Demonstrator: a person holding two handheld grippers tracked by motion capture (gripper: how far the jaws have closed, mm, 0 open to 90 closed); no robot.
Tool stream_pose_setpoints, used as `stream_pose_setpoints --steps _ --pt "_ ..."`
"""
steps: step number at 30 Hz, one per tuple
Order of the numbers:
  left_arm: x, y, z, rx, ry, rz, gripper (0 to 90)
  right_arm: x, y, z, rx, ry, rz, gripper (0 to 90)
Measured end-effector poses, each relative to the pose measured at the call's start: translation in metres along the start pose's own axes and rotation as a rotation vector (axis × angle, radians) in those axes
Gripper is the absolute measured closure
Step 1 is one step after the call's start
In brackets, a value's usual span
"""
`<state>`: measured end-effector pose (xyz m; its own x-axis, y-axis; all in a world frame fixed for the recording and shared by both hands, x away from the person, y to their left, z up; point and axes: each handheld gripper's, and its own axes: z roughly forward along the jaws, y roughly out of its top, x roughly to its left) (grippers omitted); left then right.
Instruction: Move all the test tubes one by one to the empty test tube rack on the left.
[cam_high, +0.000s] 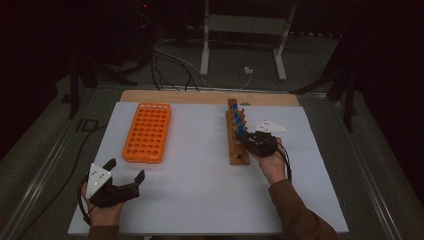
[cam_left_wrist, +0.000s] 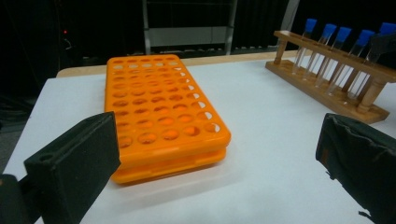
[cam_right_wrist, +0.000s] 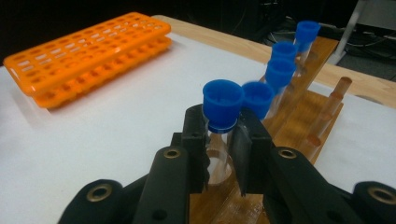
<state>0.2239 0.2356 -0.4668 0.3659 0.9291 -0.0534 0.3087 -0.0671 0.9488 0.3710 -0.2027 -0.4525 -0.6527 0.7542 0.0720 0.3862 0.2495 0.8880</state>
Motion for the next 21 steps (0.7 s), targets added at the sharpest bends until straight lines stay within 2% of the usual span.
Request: stream_pose_setpoints --steps 8,15,21 --pt "-0.015 0.017 0.012 0.003 -0.052 0.043 0.2 -0.001 0.013 -0.007 -0.002 0.011 -0.008 77.2" --pt "-0.022 0.034 0.028 0.022 -0.099 0.027 0.2 -0.002 0.027 -0.017 -0.025 0.022 -0.008 77.2" --pt "-0.034 0.049 0.046 0.03 -0.126 0.064 0.2 -0.001 0.036 -0.023 -0.047 0.034 -0.005 77.2"
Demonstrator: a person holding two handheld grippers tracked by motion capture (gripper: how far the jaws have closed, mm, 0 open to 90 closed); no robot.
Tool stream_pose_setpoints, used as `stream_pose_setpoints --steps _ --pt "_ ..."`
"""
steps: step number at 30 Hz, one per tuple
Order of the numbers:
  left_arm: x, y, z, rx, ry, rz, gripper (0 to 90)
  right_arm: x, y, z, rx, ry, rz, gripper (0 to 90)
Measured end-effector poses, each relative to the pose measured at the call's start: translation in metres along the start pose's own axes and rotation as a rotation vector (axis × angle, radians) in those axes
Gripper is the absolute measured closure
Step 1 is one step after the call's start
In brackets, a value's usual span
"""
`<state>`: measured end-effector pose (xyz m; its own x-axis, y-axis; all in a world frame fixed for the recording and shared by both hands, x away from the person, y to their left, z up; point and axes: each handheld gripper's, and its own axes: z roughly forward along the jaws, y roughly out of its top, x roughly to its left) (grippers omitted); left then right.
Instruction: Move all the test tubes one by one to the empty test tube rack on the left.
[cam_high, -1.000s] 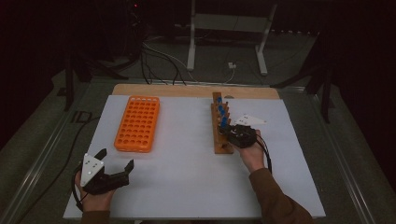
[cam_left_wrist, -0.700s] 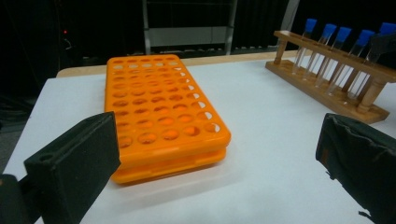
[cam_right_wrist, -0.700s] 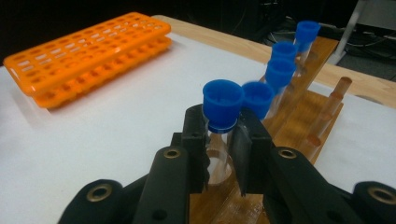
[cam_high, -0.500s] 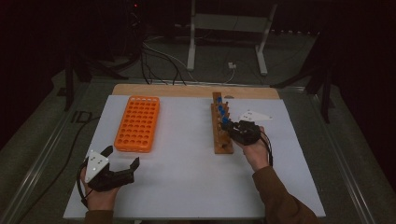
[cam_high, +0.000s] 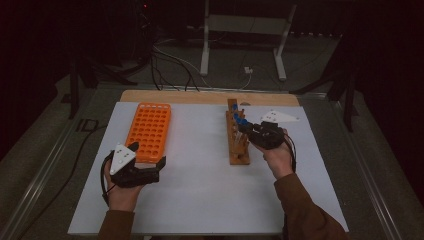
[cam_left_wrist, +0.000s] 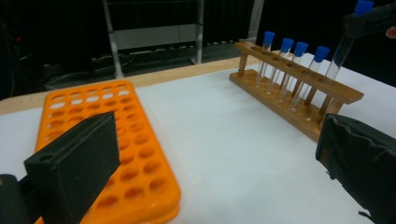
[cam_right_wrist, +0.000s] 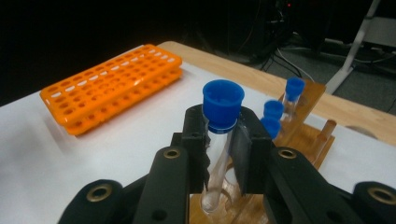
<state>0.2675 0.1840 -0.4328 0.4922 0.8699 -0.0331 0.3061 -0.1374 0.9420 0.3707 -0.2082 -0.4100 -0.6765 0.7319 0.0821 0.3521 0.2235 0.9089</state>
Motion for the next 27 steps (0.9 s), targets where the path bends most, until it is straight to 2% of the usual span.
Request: stream_pose_setpoints --steps 6,7,11,12,15,21,23,27 --pt "-0.012 0.013 0.021 -0.007 -0.034 0.017 0.2 0.006 0.008 -0.003 -0.015 0.011 -0.02 77.2" --pt "-0.014 0.015 0.025 -0.006 -0.04 0.024 0.3 0.009 0.01 -0.002 -0.014 0.029 -0.02 77.2" --pt "-0.027 0.02 0.039 0.003 -0.063 0.057 0.3 0.015 0.011 0.002 -0.007 0.05 -0.022 77.2" --pt "-0.034 0.022 0.045 0.009 -0.072 0.069 1.2 0.019 0.01 0.005 0.001 0.065 -0.026 77.2" --pt "-0.04 0.022 0.052 0.017 -0.079 0.078 1.5 0.023 0.01 0.009 0.007 0.08 -0.027 77.1" --pt "-0.06 0.023 0.074 0.04 -0.122 0.083 7.0 0.038 0.01 0.018 0.021 0.119 -0.029 77.0" --pt "-0.063 0.024 0.077 0.046 -0.127 0.088 7.4 0.04 0.01 0.019 0.023 0.124 -0.029 77.1" --pt "-0.071 0.025 0.087 0.05 -0.149 0.087 14.8 0.046 0.01 0.023 0.028 0.141 -0.029 77.1"
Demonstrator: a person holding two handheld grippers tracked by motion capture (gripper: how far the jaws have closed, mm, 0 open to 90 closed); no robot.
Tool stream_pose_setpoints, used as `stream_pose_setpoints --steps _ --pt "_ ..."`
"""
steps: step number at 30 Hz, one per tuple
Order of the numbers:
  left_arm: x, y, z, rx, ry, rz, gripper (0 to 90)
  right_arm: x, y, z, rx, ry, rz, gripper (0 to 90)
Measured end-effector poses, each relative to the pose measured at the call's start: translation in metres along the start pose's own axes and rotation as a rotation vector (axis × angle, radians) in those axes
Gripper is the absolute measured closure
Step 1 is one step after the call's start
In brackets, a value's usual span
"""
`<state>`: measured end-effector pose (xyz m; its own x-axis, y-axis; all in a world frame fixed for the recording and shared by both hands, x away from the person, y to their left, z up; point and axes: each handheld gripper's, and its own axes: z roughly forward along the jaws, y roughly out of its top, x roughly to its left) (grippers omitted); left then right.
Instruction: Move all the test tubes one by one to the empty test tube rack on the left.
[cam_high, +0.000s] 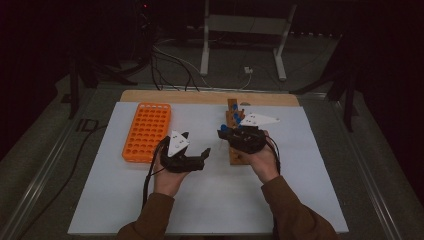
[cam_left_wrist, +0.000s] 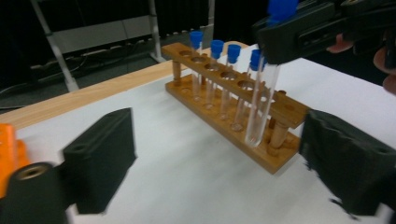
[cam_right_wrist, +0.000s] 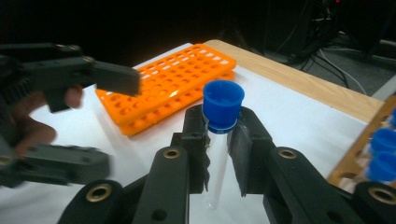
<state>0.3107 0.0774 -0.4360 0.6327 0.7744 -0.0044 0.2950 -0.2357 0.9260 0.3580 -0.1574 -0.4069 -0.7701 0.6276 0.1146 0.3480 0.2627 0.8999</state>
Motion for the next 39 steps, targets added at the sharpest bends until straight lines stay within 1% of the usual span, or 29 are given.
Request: stream_pose_setpoints --steps 3,6,7,8,9,11,12,13,14,16,17,18,19,21,22,26,27,29,34,35,36,39 --pt "-0.005 0.002 0.01 0.012 -0.014 0.003 19.1 0.005 0.0 0.004 0.005 0.012 -0.004 77.1" --pt "-0.008 0.003 0.013 0.017 -0.02 0.007 24.8 0.008 0.0 0.007 0.008 0.019 -0.002 77.0" --pt "-0.009 0.003 0.015 0.015 -0.022 0.011 24.8 0.008 0.0 0.007 0.008 0.019 -0.002 77.0" --pt "-0.01 0.004 0.016 0.02 -0.021 0.017 29.9 0.009 0.001 0.009 0.009 0.024 -0.005 77.0" --pt "-0.01 0.004 0.018 0.02 -0.022 0.018 29.9 0.009 0.001 0.009 0.009 0.024 -0.005 77.0" --pt "-0.012 0.004 0.02 0.024 -0.027 0.018 35.4 0.011 0.001 0.01 0.009 0.028 -0.008 77.0" --pt "-0.012 0.005 0.021 0.025 -0.029 0.019 41.4 0.013 0.001 0.011 0.008 0.035 -0.005 77.0" --pt "-0.012 0.005 0.022 0.024 -0.035 0.02 44.8 0.013 0.001 0.012 0.008 0.037 -0.008 77.0" --pt "-0.013 0.005 0.022 0.024 -0.041 0.025 44.8 0.013 0.001 0.012 0.008 0.037 -0.008 77.0" --pt "-0.014 0.005 0.023 0.025 -0.05 0.028 52.1 0.014 0.001 0.013 0.008 0.04 -0.008 77.0" --pt "-0.014 0.005 0.023 0.029 -0.056 0.036 55.5 0.014 0.001 0.013 0.008 0.042 -0.007 77.0" --pt "-0.014 0.005 0.024 0.031 -0.06 0.042 60.9 0.015 0.001 0.014 0.009 0.043 -0.009 77.0" --pt "-0.015 0.005 0.024 0.032 -0.058 0.048 60.9 0.015 0.001 0.014 0.009 0.043 -0.009 77.0" --pt "-0.015 0.005 0.024 0.034 -0.063 0.051 67.3 0.015 0.0 0.014 0.011 0.05 -0.006 77.0" --pt "-0.015 0.005 0.024 0.034 -0.065 0.052 69.0 0.015 0.0 0.015 0.011 0.052 -0.003 77.0" --pt "-0.014 0.005 0.025 0.034 -0.066 0.054 72.5 0.015 0.0 0.015 0.013 0.057 0.002 77.0" --pt "-0.013 0.005 0.025 0.036 -0.067 0.054 75.5 0.014 -0.001 0.015 0.013 0.059 0.003 77.0" --pt "-0.012 0.005 0.025 0.035 -0.073 0.048 75.9 0.014 -0.001 0.015 0.013 0.06 0.003 77.0" --pt "-0.011 0.005 0.024 0.032 -0.08 0.047 77.0 0.014 -0.001 0.014 0.01 0.065 0.007 76.7" --pt "-0.011 0.005 0.024 0.033 -0.076 0.049 77.1 0.013 -0.001 0.014 0.007 0.066 0.009 71.1" --pt "-0.011 0.004 0.025 0.036 -0.073 0.05 77.1 0.013 -0.001 0.014 0.007 0.066 0.009 71.1" --pt "-0.008 0.004 0.025 0.039 -0.065 0.039 77.1 0.012 -0.001 0.011 -0.005 0.072 0.012 57.8"
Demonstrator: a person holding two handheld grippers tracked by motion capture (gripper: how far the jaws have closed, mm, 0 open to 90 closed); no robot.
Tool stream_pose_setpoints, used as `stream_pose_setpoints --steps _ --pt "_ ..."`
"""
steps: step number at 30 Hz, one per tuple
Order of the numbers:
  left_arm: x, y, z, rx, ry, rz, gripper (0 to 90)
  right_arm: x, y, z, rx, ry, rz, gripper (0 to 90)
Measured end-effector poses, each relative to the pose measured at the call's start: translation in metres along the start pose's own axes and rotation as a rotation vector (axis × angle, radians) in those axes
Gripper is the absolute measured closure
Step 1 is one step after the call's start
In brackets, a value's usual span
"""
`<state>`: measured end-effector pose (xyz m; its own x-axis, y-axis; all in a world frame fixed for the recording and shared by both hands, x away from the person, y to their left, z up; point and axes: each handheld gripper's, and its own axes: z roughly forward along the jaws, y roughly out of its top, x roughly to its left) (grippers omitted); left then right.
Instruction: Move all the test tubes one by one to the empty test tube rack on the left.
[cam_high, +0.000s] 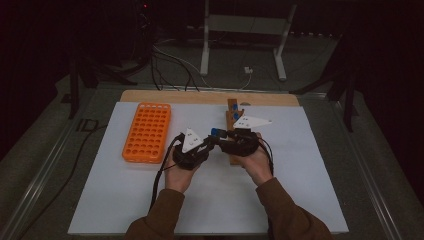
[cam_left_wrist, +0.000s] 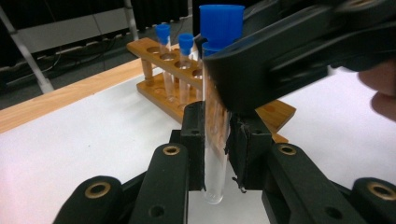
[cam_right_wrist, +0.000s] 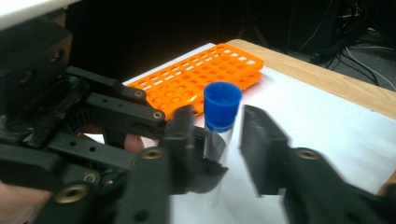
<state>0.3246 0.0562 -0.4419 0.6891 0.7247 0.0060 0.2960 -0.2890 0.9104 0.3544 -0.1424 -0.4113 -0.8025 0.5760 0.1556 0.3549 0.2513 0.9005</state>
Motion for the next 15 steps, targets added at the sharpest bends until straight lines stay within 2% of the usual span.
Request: stream_pose_setpoints --steps 2,4,5,6,7,9,12,15 --pt "0.002 0.0 -0.001 -0.002 0.006 -0.008 77.1 -0.002 0.0 -0.003 -0.007 -0.005 0.008 46.0" --pt "0.006 -0.001 -0.003 -0.002 0.015 -0.017 77.0 -0.003 0.0 -0.006 -0.012 -0.028 0.0 38.6" --pt "0.006 -0.001 -0.003 -0.002 0.015 -0.017 77.0 -0.003 0.0 -0.006 -0.012 -0.028 0.0 38.6" --pt "0.008 -0.001 -0.003 -0.002 0.018 -0.018 77.0 -0.004 0.0 -0.007 -0.013 -0.037 -0.004 34.6" --pt "0.008 -0.001 -0.004 -0.006 0.021 -0.024 77.0 -0.005 -0.001 -0.009 -0.022 -0.045 -0.001 25.9" --pt "0.01 -0.002 -0.005 -0.006 0.026 -0.027 77.0 -0.006 -0.003 -0.01 -0.022 -0.065 -0.005 18.4" --pt "0.013 -0.003 -0.007 -0.007 0.032 -0.032 77.0 -0.007 -0.005 -0.011 -0.024 -0.083 -0.005 14.0" --pt "0.015 -0.004 -0.009 -0.009 0.038 -0.037 77.0 -0.01 -0.008 -0.012 -0.021 -0.103 -0.003 4.8"
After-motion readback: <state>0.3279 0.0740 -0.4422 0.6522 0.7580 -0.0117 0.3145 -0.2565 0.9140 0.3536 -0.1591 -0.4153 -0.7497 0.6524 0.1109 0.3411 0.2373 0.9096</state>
